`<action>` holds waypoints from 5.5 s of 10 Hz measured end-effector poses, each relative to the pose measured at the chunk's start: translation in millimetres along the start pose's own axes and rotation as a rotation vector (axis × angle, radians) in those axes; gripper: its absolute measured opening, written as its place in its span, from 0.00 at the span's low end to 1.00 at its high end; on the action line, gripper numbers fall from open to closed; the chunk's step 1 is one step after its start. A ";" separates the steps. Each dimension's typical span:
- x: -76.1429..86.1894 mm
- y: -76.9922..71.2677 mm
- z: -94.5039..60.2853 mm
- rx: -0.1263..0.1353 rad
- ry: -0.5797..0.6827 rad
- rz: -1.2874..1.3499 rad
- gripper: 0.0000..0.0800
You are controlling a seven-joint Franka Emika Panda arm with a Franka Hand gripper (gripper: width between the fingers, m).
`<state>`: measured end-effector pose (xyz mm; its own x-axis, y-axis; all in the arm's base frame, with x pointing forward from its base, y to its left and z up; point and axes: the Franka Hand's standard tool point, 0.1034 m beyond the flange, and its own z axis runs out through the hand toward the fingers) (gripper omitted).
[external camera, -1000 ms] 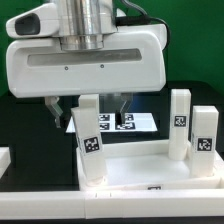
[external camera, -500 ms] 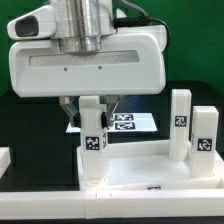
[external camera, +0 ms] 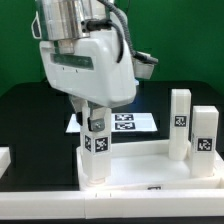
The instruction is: Assemble desk
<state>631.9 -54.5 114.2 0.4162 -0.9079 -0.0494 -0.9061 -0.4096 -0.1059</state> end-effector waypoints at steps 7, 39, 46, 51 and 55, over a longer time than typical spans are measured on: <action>3.2 3.6 1.3 0.041 -0.037 0.419 0.36; -6.7 0.6 7.4 0.011 -0.007 -0.214 0.81; -7.7 -0.6 5.9 -0.021 0.022 -0.757 0.47; -6.1 1.2 7.0 0.004 0.012 -0.053 0.36; -7.2 -0.1 7.3 0.013 -0.003 0.311 0.36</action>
Offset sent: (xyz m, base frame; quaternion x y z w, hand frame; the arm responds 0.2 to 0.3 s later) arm -0.0084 0.0000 -0.0034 0.0371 -0.0380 0.4350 0.8989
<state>629.6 -47.3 107.3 0.1195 -0.9892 -0.0843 -0.9890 -0.1112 -0.0977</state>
